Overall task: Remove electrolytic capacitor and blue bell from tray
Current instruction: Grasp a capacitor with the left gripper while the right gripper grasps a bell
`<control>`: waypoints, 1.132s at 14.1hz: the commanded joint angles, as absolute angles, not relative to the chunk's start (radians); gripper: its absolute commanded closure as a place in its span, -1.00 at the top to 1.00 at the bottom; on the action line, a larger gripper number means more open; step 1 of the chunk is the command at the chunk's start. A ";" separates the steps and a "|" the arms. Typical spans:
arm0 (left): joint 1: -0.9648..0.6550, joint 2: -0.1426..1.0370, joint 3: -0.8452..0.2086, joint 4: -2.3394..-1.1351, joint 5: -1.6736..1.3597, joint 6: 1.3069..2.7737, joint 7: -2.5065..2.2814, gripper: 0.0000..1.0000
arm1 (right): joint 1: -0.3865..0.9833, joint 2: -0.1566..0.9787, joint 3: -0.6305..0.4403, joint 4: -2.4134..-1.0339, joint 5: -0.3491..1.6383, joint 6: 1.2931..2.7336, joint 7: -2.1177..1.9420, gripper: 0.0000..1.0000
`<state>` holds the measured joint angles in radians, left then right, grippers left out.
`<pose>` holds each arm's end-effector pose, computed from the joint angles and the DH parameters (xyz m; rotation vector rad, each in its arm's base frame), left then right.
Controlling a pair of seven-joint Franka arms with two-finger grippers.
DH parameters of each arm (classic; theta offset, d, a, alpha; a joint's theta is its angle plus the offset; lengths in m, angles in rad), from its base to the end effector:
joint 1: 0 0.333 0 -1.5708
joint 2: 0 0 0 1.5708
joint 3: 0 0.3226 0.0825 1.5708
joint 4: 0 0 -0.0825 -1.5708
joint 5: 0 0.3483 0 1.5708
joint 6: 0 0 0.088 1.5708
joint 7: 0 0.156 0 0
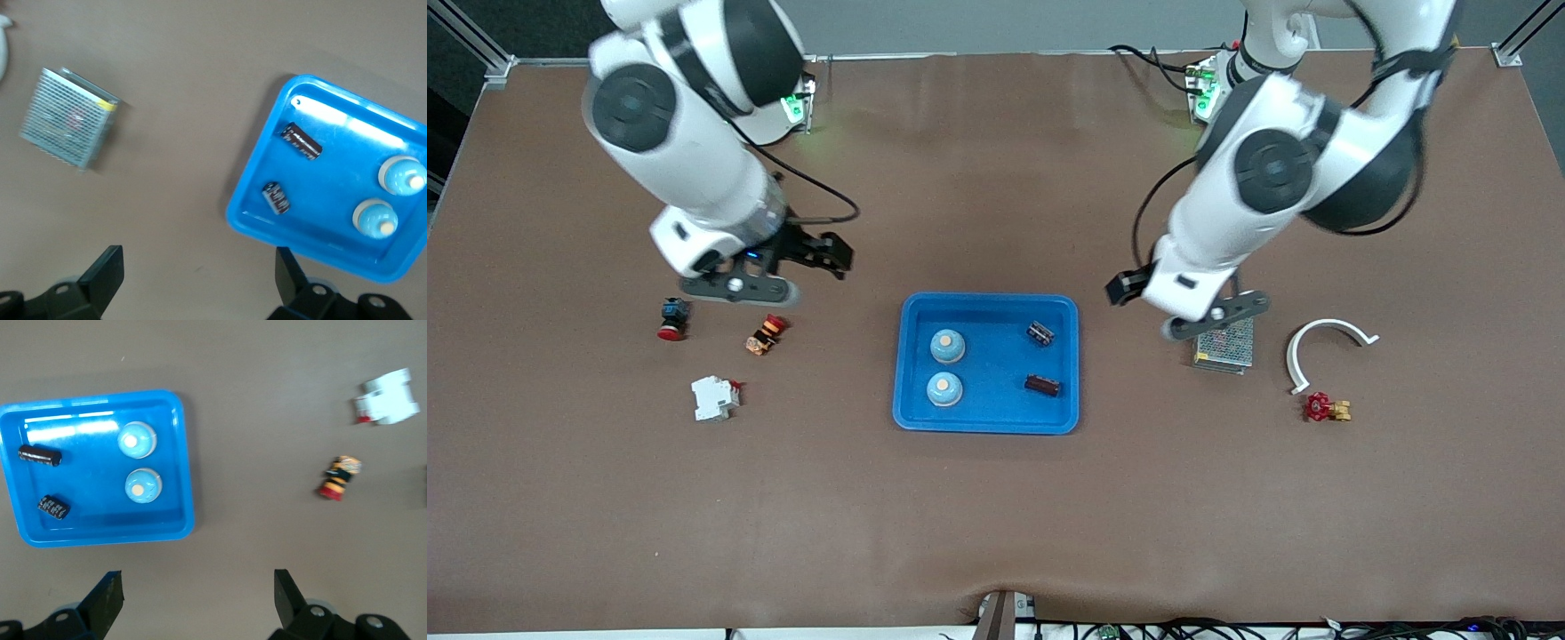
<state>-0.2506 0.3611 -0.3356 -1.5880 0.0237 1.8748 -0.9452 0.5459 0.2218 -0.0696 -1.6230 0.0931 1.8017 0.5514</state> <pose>0.5295 -0.3233 0.4023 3.0541 0.5687 -0.1629 0.5177 0.2841 0.4557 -3.0915 0.1500 0.1142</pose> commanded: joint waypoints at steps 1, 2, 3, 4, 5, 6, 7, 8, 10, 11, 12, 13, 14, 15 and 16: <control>-0.296 0.454 -0.336 -1.571 0.054 1.981 -1.084 1.00 | 0.612 0.316 -0.083 -1.611 0.104 1.899 0.575 1.00; -0.314 0.484 -0.336 -1.569 0.054 2.024 -1.138 1.00 | 0.630 0.342 -0.083 -1.611 0.103 1.934 0.600 1.00; -0.330 0.512 -0.334 -1.571 0.054 2.060 -1.187 1.00 | 0.646 0.372 -0.083 -1.611 0.103 1.974 0.636 1.00; -0.337 0.538 -0.336 -1.572 0.054 2.087 -1.225 1.00 | 0.664 0.400 -0.083 -1.611 0.103 2.015 0.658 1.00; -0.350 0.566 -0.336 -1.574 0.054 2.120 -1.267 1.00 | 0.672 0.426 -0.083 -1.611 0.100 2.046 0.658 1.00; -0.365 0.587 -0.334 -1.575 0.055 2.143 -1.310 1.00 | 0.672 0.448 -0.083 -1.611 0.100 2.072 0.660 1.00; -0.373 0.612 -0.333 -1.575 0.060 2.152 -1.336 1.00 | 0.673 0.463 -0.083 -1.611 0.100 2.092 0.660 1.00; -0.374 0.635 -0.334 -1.575 0.066 2.176 -1.360 1.00 | 0.681 0.477 -0.083 -1.611 0.100 2.106 0.658 1.00; -0.386 0.675 -0.333 -1.577 0.067 2.220 -1.410 1.00 | 0.684 0.511 -0.083 -1.611 0.100 2.143 0.655 1.00; -0.387 0.689 -0.331 -1.578 0.067 2.223 -1.411 1.00 | 0.686 0.529 -0.083 -1.612 0.094 2.169 0.649 1.00; -0.387 0.693 -0.330 -1.586 0.067 2.226 -1.414 0.98 | 0.686 0.546 -0.083 -1.611 0.092 2.183 0.647 1.00; -0.387 0.699 -0.330 -1.592 0.066 2.238 -1.420 0.95 | 0.687 0.560 -0.083 -1.612 0.092 2.206 0.647 1.00; -0.388 0.710 -0.330 -1.597 0.066 2.253 -1.442 0.93 | 0.690 0.572 -0.083 -1.612 0.092 2.220 0.647 1.00; -0.393 0.721 -0.330 -1.598 0.066 2.276 -1.459 0.90 | 0.693 0.583 -0.083 -1.612 0.092 2.226 0.647 1.00; -0.396 0.730 -0.330 -1.600 0.067 2.290 -1.468 0.87 | 0.692 0.595 -0.083 -1.612 0.092 2.236 0.646 1.00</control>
